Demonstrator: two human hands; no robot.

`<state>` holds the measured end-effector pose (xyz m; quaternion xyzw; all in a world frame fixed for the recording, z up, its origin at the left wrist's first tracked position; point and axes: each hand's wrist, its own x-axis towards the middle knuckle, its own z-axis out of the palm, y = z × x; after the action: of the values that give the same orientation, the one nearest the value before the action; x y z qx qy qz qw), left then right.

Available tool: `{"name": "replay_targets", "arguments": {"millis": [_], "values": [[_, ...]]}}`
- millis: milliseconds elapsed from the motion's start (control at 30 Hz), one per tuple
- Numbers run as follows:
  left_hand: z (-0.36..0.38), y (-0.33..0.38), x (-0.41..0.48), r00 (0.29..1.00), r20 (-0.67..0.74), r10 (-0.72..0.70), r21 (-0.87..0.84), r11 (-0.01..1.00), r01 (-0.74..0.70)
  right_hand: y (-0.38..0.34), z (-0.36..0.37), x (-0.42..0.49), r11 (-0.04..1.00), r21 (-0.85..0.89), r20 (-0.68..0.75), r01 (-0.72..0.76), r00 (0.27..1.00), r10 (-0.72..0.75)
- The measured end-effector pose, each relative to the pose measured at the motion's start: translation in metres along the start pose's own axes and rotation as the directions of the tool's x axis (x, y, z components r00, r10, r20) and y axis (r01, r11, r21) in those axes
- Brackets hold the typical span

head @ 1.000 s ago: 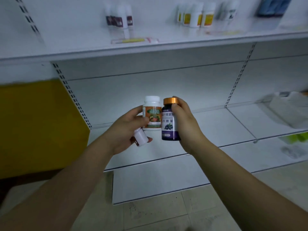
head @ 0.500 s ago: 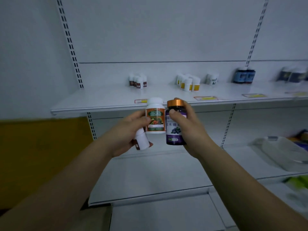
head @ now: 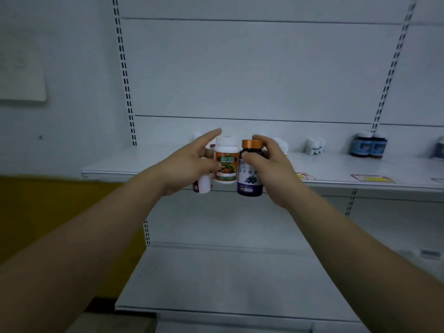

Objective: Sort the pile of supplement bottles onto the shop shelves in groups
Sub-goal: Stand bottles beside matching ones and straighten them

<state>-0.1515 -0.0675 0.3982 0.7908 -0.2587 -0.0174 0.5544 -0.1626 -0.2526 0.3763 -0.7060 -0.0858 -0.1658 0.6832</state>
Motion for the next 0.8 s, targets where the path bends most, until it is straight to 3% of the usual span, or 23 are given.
{"name": "replay_targets", "arguments": {"millis": [67,300,600,800], "values": [[-0.002,0.009,0.014,1.000,-0.001,0.003,0.141,0.990,-0.003,-0.002,-0.003,0.017,0.998,-0.066,0.014,0.016,1.000,-0.015],[-0.030,0.003,0.073,0.999,-0.001,-0.049,0.386,0.921,0.045,0.008,-0.004,0.077,0.984,-0.178,-0.059,0.003,0.998,-0.014],[-0.123,-0.065,0.102,0.982,-0.117,-0.145,0.495,0.849,0.184,0.041,0.025,0.130,0.961,-0.257,-0.126,-0.103,0.989,0.072],[-0.148,-0.097,0.106,0.971,-0.166,-0.170,0.481,0.846,0.230,0.053,0.046,0.154,0.959,-0.272,-0.122,-0.081,0.991,0.049]]}}
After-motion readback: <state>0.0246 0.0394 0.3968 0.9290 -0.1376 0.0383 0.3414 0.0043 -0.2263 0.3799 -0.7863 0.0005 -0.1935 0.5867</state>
